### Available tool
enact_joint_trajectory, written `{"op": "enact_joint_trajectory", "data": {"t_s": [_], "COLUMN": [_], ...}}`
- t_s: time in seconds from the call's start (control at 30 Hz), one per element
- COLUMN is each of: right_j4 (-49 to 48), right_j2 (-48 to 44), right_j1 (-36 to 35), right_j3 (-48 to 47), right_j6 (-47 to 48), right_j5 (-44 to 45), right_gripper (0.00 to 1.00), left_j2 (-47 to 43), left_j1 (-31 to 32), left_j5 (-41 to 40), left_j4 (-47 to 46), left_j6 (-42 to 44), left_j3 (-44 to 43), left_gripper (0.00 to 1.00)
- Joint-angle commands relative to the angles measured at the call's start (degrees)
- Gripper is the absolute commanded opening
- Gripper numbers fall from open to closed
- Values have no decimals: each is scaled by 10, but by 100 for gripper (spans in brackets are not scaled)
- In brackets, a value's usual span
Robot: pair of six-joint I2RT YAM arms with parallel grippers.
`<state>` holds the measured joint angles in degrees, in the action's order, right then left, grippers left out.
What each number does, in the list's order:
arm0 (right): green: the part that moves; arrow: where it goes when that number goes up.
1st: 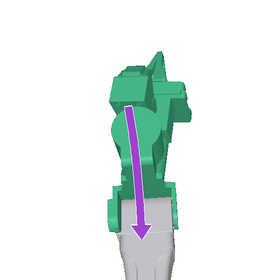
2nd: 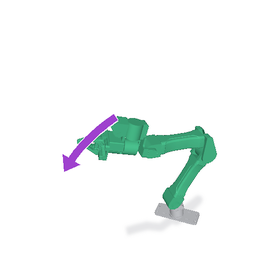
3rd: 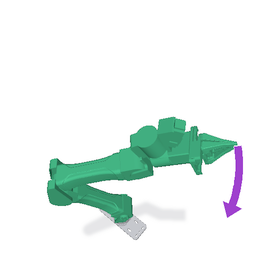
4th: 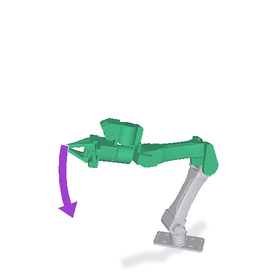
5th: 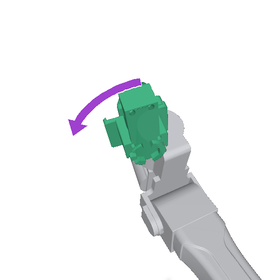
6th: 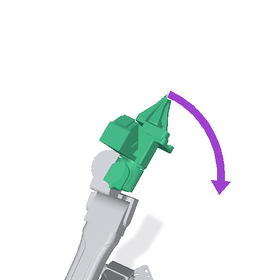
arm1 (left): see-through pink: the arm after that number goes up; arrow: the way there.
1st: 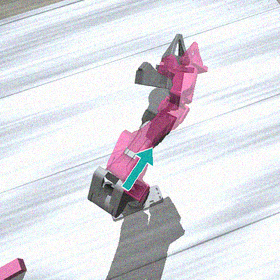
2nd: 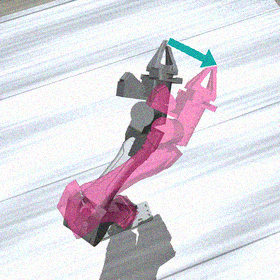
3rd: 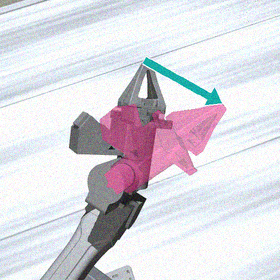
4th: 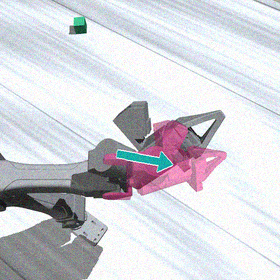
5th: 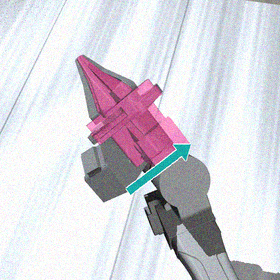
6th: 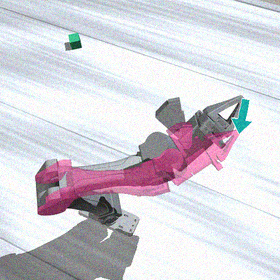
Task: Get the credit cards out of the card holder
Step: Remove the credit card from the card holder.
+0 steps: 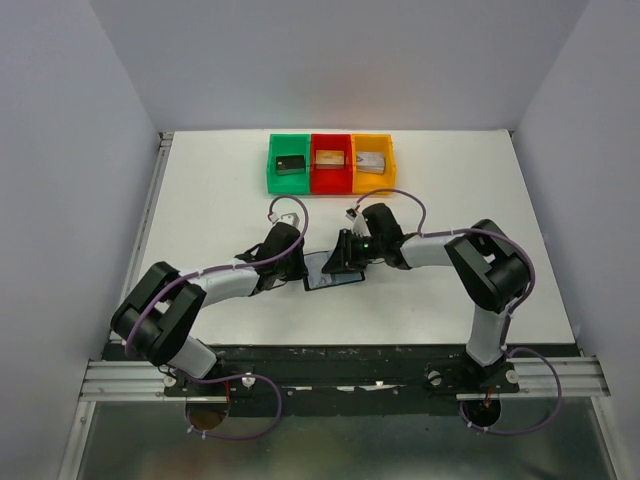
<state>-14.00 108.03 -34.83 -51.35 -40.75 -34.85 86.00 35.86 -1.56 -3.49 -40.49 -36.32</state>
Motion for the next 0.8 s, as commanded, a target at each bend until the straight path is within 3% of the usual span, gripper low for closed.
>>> {"op": "enact_joint_trajectory", "data": {"t_s": [0.0, 0.77], "right_j4": [-26, -93], "right_j2": [19, 58], "right_j1": [2, 6], "right_j3": [5, -2], "right_j6": [-19, -53], "right_j5": [-21, -91], "right_gripper": [36, 38], "left_j2": [17, 26], "left_j1": [1, 4], "left_j5": [4, 16], "left_j4": [7, -22], "left_j6": [1, -9], "left_j3": [3, 11], "left_gripper": [0, 0]}}
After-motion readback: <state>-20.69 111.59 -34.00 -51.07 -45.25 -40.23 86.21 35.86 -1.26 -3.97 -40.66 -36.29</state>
